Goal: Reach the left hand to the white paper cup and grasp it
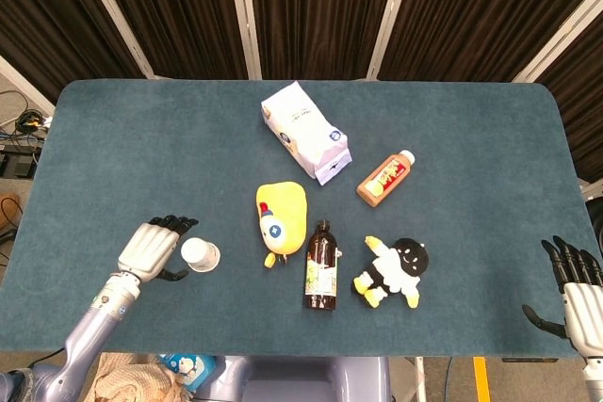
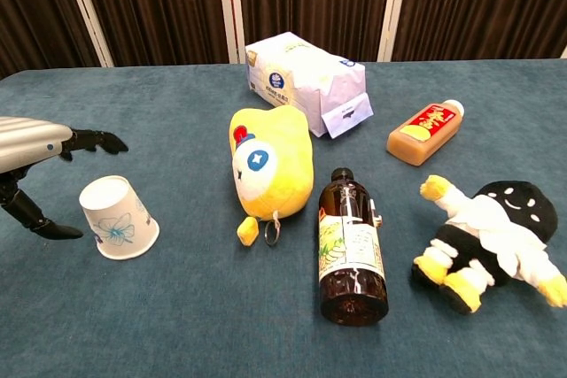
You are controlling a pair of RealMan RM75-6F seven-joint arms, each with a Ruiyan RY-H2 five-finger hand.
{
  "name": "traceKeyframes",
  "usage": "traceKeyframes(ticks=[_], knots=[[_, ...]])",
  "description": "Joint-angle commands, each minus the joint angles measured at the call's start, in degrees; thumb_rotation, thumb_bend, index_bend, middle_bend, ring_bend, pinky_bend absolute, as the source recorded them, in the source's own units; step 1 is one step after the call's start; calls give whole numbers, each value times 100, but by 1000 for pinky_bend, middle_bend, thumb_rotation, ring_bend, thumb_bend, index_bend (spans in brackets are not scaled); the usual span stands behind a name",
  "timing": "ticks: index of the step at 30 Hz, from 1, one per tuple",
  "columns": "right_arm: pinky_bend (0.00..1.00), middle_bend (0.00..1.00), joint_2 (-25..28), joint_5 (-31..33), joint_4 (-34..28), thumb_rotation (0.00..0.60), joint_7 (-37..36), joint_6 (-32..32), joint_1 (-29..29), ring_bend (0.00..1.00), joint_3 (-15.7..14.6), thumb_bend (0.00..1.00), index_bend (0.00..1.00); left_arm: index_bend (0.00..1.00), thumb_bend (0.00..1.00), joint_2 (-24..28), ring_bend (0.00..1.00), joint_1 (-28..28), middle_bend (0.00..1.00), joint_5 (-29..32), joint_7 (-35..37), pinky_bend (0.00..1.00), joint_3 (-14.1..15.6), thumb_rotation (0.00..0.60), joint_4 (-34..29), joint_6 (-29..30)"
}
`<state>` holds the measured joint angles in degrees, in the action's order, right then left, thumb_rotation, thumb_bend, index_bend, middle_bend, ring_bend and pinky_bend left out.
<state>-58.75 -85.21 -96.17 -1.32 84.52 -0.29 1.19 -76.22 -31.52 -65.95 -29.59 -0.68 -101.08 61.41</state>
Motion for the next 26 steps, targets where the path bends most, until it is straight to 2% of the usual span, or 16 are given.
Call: traceKeyframes(ticks=[1, 6, 13, 16, 18, 21, 26], knots=[[11, 0, -1, -5, 4, 600, -1, 6, -2, 0, -1, 216, 0, 25, 112, 18, 35, 31, 28, -71, 70, 136, 6, 600, -32, 52], [11, 0, 6, -1, 0, 600, -7, 7, -5, 0, 0, 215, 0, 1, 112, 162, 35, 188, 7, -334, 344, 125, 32, 600, -192, 297], [11, 0, 13, -8, 10, 600, 1, 10, -11, 0, -10, 215, 0, 0, 110, 601, 7, 778, 0, -1322, 756, 99, 238, 600, -260, 1405], [11, 0, 2, -19, 14, 600, 32, 19, -11, 0, -10, 215, 0, 0, 107, 754, 2, 1112, 0, -1723, 1033, 92, 364, 600, -161, 1947], [11, 0, -8, -32, 14, 600, 63, 29, -13, 0, -14, 215, 0, 0, 102, 859, 0, 1316, 0, -1881, 1224, 50, 455, 600, -85, 2200], [11, 0, -20, -65, 22, 600, 103, 70, -23, 0, -16, 215, 0, 0, 85, 958, 0, 1609, 0, -2032, 1456, 1, 584, 600, 147, 2507], [11, 0, -33, -98, 29, 600, 118, 83, -22, 0, -23, 215, 0, 0, 74, 1040, 0, 2003, 0, -2139, 1716, 0, 759, 600, 518, 2838]])
